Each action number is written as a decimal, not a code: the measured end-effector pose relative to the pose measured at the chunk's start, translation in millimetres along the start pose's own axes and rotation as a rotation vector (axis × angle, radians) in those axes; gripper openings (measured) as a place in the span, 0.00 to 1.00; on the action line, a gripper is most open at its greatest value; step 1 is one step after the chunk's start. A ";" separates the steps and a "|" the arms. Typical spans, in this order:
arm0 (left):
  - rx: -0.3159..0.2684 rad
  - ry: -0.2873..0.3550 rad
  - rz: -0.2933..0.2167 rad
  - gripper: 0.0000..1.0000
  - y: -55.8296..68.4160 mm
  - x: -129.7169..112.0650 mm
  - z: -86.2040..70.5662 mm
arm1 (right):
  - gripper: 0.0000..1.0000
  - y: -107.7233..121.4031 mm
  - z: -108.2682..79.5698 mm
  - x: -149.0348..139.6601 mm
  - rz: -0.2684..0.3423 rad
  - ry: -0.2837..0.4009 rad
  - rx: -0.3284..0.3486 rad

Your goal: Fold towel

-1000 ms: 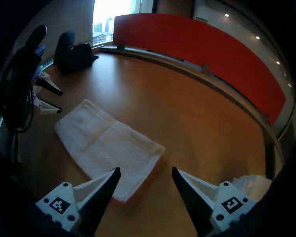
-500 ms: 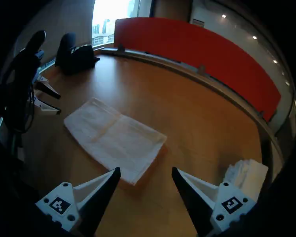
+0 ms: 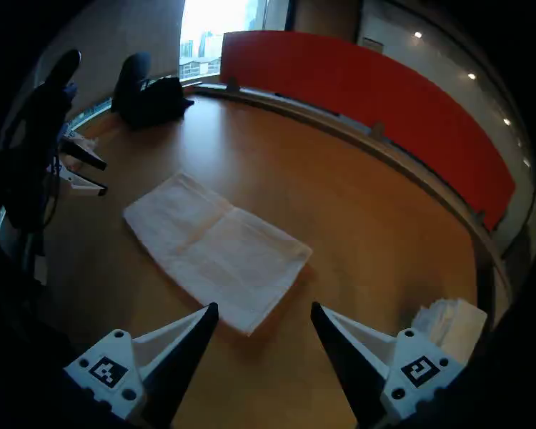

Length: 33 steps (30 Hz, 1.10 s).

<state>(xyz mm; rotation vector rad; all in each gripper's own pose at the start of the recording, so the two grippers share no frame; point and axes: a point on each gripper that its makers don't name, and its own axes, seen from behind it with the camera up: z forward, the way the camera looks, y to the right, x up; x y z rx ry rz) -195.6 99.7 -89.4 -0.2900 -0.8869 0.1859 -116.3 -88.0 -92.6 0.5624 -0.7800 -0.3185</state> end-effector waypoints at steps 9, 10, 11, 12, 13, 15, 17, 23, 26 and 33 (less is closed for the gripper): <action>0.038 0.008 -0.064 0.94 -9.2 -18.4 -17.8 | 1.00 -9.3 8.6 4.5 -0.052 -0.007 0.055; 0.042 0.009 -0.072 0.94 -9.9 -20.2 -20.2 | 1.00 -10.5 9.9 4.5 -0.059 -0.010 0.063; 0.046 0.009 -0.080 0.94 -10.6 -22.0 -22.6 | 1.00 -11.7 11.2 4.5 -0.066 -0.013 0.070; 0.050 0.011 -0.089 0.94 -11.4 -24.0 -25.3 | 1.00 -13.0 12.7 4.5 -0.075 -0.016 0.078; 0.054 0.012 -0.096 0.94 -11.9 -25.9 -28.2 | 1.00 -13.7 14.0 4.5 -0.082 -0.018 0.083; 0.064 0.015 -0.112 0.94 -12.7 -29.8 -34.4 | 1.00 -15.2 16.8 4.6 -0.097 -0.024 0.095; 0.069 0.016 -0.125 0.94 -13.0 -33.8 -39.8 | 1.00 -16.4 19.1 4.5 -0.108 -0.030 0.106; 0.087 0.016 -0.157 0.94 -14.1 -44.1 -51.7 | 1.00 -17.8 26.1 2.9 -0.126 -0.046 0.125; 0.094 0.014 -0.172 0.94 -14.3 -48.0 -56.3 | 0.99 -17.5 28.9 -0.6 -0.129 -0.055 0.132; 0.106 0.015 -0.213 0.94 -16.3 -52.5 -66.6 | 0.93 -17.8 36.1 -17.1 -0.137 -0.089 0.151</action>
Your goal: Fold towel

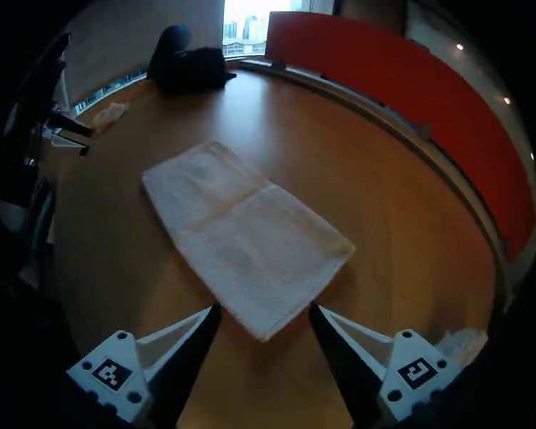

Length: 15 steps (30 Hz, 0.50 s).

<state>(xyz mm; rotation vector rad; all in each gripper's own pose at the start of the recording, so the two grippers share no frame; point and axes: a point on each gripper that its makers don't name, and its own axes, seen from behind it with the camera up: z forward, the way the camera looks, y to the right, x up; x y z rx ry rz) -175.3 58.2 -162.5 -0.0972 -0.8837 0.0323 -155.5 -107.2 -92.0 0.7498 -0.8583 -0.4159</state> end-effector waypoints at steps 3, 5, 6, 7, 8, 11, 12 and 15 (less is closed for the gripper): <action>0.005 0.000 -0.013 0.94 -1.9 -0.9 -4.0 | 0.88 1.1 3.8 -9.5 0.000 -0.022 0.000; 0.006 0.000 -0.022 0.94 -2.0 -1.5 -6.1 | 0.84 1.0 5.7 -14.4 0.005 -0.033 0.005; 0.007 0.000 -0.027 0.94 -2.0 -1.9 -7.2 | 0.82 1.0 6.7 -17.1 0.007 -0.038 0.008; 0.007 0.001 -0.031 0.94 -1.7 -1.8 -7.8 | 0.79 0.4 7.1 -19.0 0.009 -0.043 0.012; 0.006 0.001 -0.035 0.94 -1.5 -1.8 -8.5 | 0.77 -0.1 7.4 -20.8 0.012 -0.047 0.017; 0.006 0.003 -0.043 0.94 -1.0 -1.5 -9.9 | 0.70 -2.4 7.7 -26.2 0.015 -0.060 0.034; 0.006 0.004 -0.045 0.94 -0.9 -1.3 -10.3 | 0.66 -3.4 7.7 -28.0 0.016 -0.065 0.041; 0.007 0.003 -0.048 0.94 -0.7 -1.7 -11.3 | 0.57 -5.1 8.1 -32.4 0.019 -0.079 0.056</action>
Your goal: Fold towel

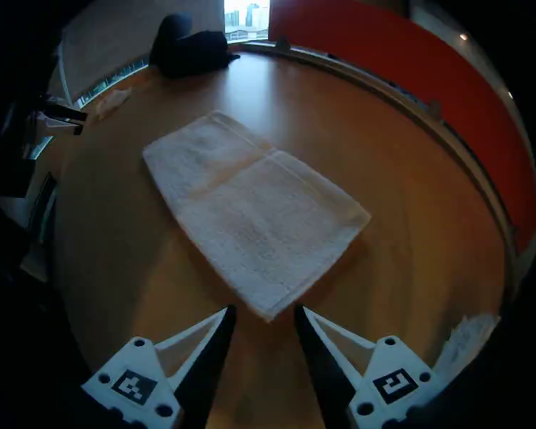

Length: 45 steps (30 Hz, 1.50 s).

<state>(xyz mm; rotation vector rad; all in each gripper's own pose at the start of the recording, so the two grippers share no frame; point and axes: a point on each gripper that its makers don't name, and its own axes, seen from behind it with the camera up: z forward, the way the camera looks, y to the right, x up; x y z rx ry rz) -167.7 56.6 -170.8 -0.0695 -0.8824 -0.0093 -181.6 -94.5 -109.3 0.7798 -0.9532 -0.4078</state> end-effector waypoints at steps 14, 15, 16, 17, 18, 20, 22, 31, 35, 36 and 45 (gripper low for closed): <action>0.007 -0.012 -0.013 0.94 -2.8 -6.9 -1.9 | 0.26 0.1 0.9 -6.8 0.029 -0.018 0.021; 0.007 -0.012 -0.013 0.94 -2.9 -6.9 -2.0 | 0.25 -0.1 1.0 -6.2 0.032 -0.016 0.024; 0.007 -0.012 -0.012 0.94 -3.0 -6.8 -2.1 | 0.24 0.2 0.9 -5.6 0.033 -0.015 0.024; 0.007 -0.012 -0.012 0.94 -3.2 -6.7 -2.1 | 0.24 0.5 0.8 -5.1 0.034 -0.014 0.024; 0.007 -0.012 -0.011 0.94 -3.3 -6.5 -2.2 | 0.24 0.9 0.6 -4.4 0.035 -0.013 0.024; 0.007 -0.012 -0.011 0.94 -3.4 -6.4 -2.2 | 0.23 0.8 0.7 -4.1 0.031 -0.012 0.025; 0.007 -0.012 -0.010 0.94 -3.3 -6.4 -2.1 | 0.17 1.3 1.0 -3.7 0.026 -0.012 0.024; 0.006 -0.010 -0.008 0.94 -2.5 -6.0 -1.8 | 0.04 3.3 -0.3 1.6 0.015 0.005 0.016; 0.006 -0.007 -0.010 0.94 -3.4 -5.2 -1.8 | 0.04 4.7 -5.0 7.1 0.014 0.017 0.006; 0.007 -0.006 -0.010 0.94 -3.8 -5.0 -1.7 | 0.04 5.2 -6.4 9.2 0.014 0.021 0.003; 0.008 0.001 -0.015 0.94 -5.9 -2.3 -1.5 | 0.04 7.4 -17.8 32.0 -0.006 0.061 -0.013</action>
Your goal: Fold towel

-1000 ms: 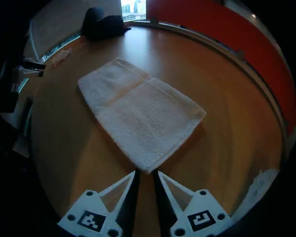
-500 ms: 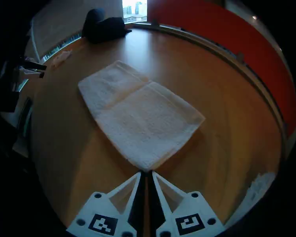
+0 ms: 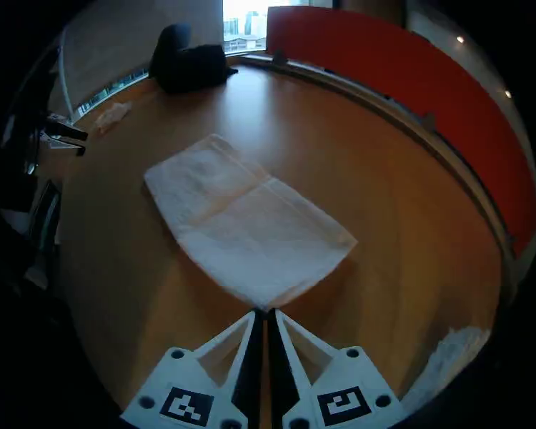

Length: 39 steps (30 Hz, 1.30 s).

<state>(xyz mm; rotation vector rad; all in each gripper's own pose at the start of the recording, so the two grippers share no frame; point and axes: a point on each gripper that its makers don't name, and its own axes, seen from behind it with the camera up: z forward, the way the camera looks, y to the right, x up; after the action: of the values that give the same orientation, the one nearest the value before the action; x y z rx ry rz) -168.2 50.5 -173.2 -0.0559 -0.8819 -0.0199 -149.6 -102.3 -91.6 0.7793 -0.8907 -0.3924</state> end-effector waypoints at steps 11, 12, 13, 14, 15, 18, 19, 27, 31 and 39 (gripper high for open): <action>0.003 0.008 -0.003 0.94 -3.9 2.4 -1.4 | 0.04 5.9 -15.7 37.9 -0.031 0.069 -0.024; 0.003 0.009 -0.004 0.94 -4.3 2.7 -1.7 | 0.04 6.6 -17.7 42.9 -0.035 0.078 -0.026; 0.003 0.010 -0.005 0.94 -4.7 2.8 -2.0 | 0.04 7.1 -19.2 47.4 -0.042 0.084 -0.026; 0.003 0.011 -0.005 0.94 -5.1 3.0 -2.2 | 0.04 7.7 -20.7 52.0 -0.048 0.090 -0.027; 0.003 0.012 -0.006 0.94 -5.5 3.2 -2.5 | 0.04 8.2 -22.2 57.1 -0.055 0.097 -0.028; 0.004 0.013 -0.010 0.94 -6.6 3.3 -2.8 | 0.04 8.4 -24.4 69.9 -0.083 0.110 -0.028; 0.004 0.015 -0.012 0.94 -6.9 3.4 -3.1 | 0.04 8.1 -24.6 73.1 -0.093 0.111 -0.028; 0.003 0.024 -0.029 0.94 -9.1 3.0 -5.5 | 0.04 4.3 -24.2 95.5 -0.159 0.119 -0.014; 0.004 0.029 -0.043 0.94 -10.7 1.6 -7.9 | 0.04 -0.6 -19.4 110.2 -0.194 0.126 0.002; 0.011 0.046 -0.078 0.94 -16.0 -1.1 -16.1 | 0.04 -22.7 -2.6 150.1 -0.288 0.140 0.054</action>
<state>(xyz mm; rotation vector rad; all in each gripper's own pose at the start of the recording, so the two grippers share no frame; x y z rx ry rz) -157.1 33.7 -183.5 -0.0104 -0.8377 -0.0891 -59.6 -206.7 -28.0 0.9771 -0.6611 -0.5614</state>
